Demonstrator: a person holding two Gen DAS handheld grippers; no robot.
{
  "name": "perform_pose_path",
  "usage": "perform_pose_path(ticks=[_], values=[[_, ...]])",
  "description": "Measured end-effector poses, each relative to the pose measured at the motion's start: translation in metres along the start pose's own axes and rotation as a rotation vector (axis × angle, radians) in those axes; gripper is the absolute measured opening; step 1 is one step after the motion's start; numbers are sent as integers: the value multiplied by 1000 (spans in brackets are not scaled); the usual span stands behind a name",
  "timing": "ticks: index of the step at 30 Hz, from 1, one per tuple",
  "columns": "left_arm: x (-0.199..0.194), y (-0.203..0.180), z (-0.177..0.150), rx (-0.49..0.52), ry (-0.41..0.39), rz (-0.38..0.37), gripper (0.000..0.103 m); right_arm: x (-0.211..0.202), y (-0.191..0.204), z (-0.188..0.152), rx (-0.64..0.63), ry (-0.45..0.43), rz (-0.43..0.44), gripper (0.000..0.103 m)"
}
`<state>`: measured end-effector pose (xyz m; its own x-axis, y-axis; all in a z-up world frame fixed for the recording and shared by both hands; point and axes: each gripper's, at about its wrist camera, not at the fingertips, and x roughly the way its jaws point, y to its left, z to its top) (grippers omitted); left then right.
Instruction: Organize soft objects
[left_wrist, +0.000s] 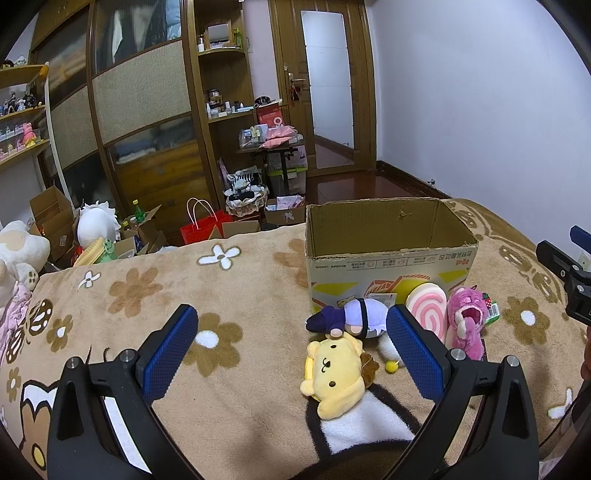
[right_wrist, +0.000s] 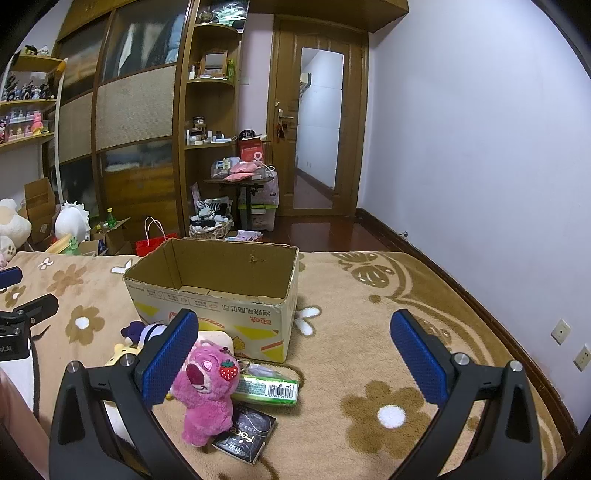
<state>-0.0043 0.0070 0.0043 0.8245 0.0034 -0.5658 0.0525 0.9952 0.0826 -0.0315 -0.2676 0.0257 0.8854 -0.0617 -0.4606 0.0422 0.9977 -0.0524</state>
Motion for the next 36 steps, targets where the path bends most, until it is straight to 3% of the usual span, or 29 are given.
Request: perform_pose_path(ticks=[19, 36], values=[[1, 0, -1, 2, 1, 0, 101, 0, 0, 0, 2, 0, 0, 103], [16, 1, 1, -20, 76, -25, 101, 3, 1, 1, 13, 4, 31, 103]])
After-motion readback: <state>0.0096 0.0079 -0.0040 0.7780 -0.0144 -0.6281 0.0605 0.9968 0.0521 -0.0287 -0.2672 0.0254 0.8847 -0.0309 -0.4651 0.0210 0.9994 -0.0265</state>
